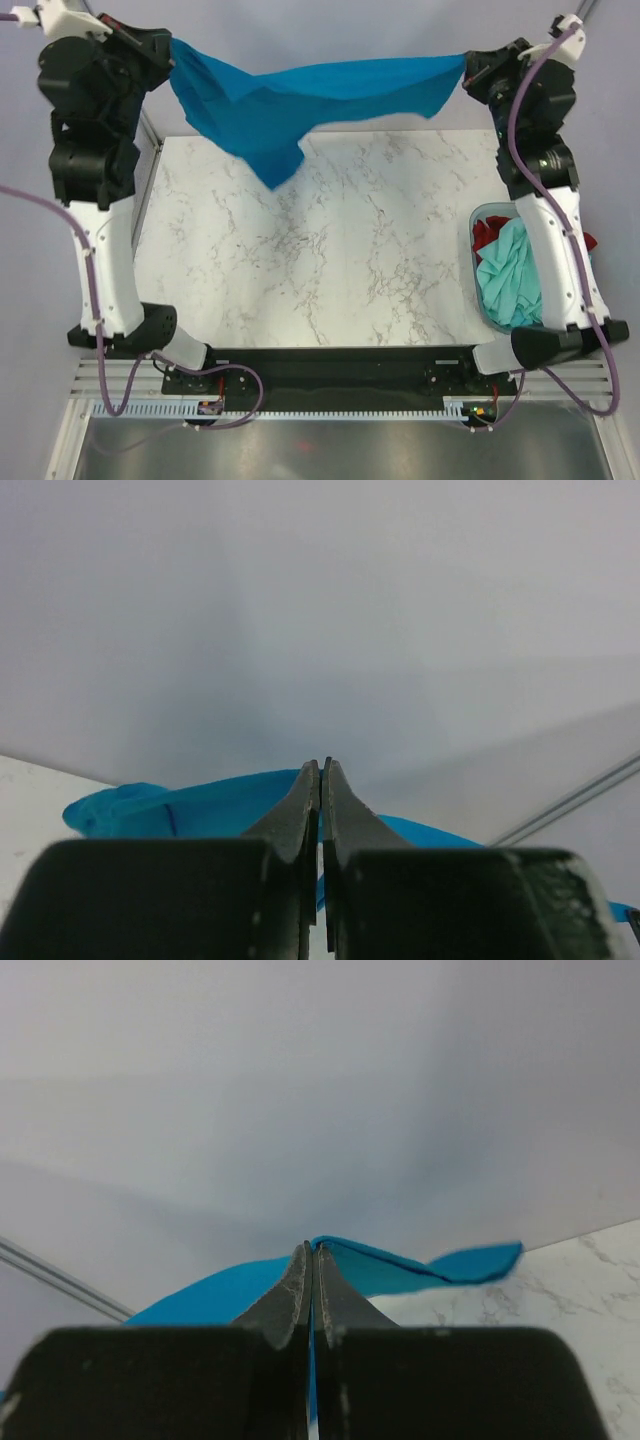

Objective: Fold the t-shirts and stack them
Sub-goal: Flatten the tshirt out, then fold the tshirt

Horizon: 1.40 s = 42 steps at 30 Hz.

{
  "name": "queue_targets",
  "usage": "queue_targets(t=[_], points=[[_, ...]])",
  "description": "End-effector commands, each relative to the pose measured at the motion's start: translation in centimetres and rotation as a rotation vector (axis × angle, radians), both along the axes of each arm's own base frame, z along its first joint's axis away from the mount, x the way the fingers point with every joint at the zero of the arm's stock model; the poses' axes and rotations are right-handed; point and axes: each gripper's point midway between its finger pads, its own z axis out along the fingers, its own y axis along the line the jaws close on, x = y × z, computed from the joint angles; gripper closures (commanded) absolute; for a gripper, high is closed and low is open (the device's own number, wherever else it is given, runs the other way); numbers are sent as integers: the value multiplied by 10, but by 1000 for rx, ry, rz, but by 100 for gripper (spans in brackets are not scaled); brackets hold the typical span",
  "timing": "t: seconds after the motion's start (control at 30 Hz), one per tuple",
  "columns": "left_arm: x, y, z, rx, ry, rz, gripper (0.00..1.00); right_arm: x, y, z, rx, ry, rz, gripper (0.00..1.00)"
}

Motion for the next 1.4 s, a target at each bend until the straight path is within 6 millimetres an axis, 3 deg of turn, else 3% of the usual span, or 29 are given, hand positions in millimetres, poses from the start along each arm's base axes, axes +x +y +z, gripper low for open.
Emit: queue_targets(t=[0.0, 0.03, 0.07, 0.1, 0.13, 0.17, 0.2, 0.23, 0.27, 0.3, 0.33, 0.37, 0.4, 0.43, 0.5, 0.53, 0.57, 0.6, 0.63, 0.67, 0.77, 0.83, 0.93, 1.03, 1.23, 1.37], points=[[-52, 13, 27, 72, -99, 31, 98, -37, -21, -1, -49, -20, -80, 100], [-49, 12, 9, 86, -56, 27, 98, -54, -24, 3, -43, -38, -78, 100], [-54, 12, 3, 92, -45, 21, 98, -58, -24, -5, -44, -26, -76, 100], [-59, 9, -4, 99, -33, -2, 98, -56, -24, -35, -50, 30, -74, 100], [-71, 7, -21, 99, -4, -18, 98, -70, -25, -37, -44, 22, -71, 100], [-74, 4, -33, 101, 19, -41, 98, -68, -25, -72, -53, 90, -70, 100], [-82, 3, -42, 99, 33, -50, 98, -71, -26, -86, -53, 114, -71, 100], [-92, 4, -72, 95, 87, -57, 98, -82, -27, -90, -49, 113, -66, 100], [-100, 5, -87, 88, 107, -58, 98, -86, -26, -103, -50, 132, -60, 100], [-105, 6, -103, 84, 135, -55, 98, -87, -25, -140, -52, 204, -52, 100], [-100, 5, -149, 84, 231, -57, 98, -99, -25, -144, -48, 198, -45, 100], [-120, 8, -156, 79, 217, -54, 98, -104, -24, -157, -48, 219, -32, 100], [-123, 9, -174, 78, 248, -55, 98, -109, -23, -193, -61, 292, -24, 100], [-125, 6, -214, 82, 323, -69, 98, -120, -24, -200, -56, 296, -23, 100], [-148, 1, -235, 79, 324, -116, 98, -136, -24, -257, -65, 439, -11, 100], [-151, -1, -267, 74, 383, -128, 98, -145, -25, -272, -53, 486, -12, 100], [-158, -2, -284, 74, 426, -138, 98, -154, -27, -293, -50, 555, -20, 100], [-168, 2, -293, 69, 438, -125, 98, -170, -29, -331, -52, 680, -29, 100], [-173, 4, -321, 50, 512, -107, 98, -179, -26, -344, -44, 710, -11, 100], [-180, 9, -341, 46, 579, -85, 98, -190, -25, -375, -28, 780, -4, 100], [-190, 18, -394, 21, 726, -20, 98, -215, -24, -417, 11, 890, -10, 100], [-195, 20, -416, -6, 796, 12, 98, -225, -28, -428, 13, 932, -30, 100], [-194, 25, -407, -6, 781, 42, 98, -237, -33, -438, 18, 985, -66, 100], [-193, 31, -414, -3, 805, 82, 98, -240, -34, -442, 43, 1015, -89, 100], [-188, 26, -433, -41, 886, 87, 98, -229, -32, -443, 58, 1007, -98, 100], [-174, 44, -438, 24, 897, 186, 98, -212, -34, -440, 46, 978, -113, 100]])
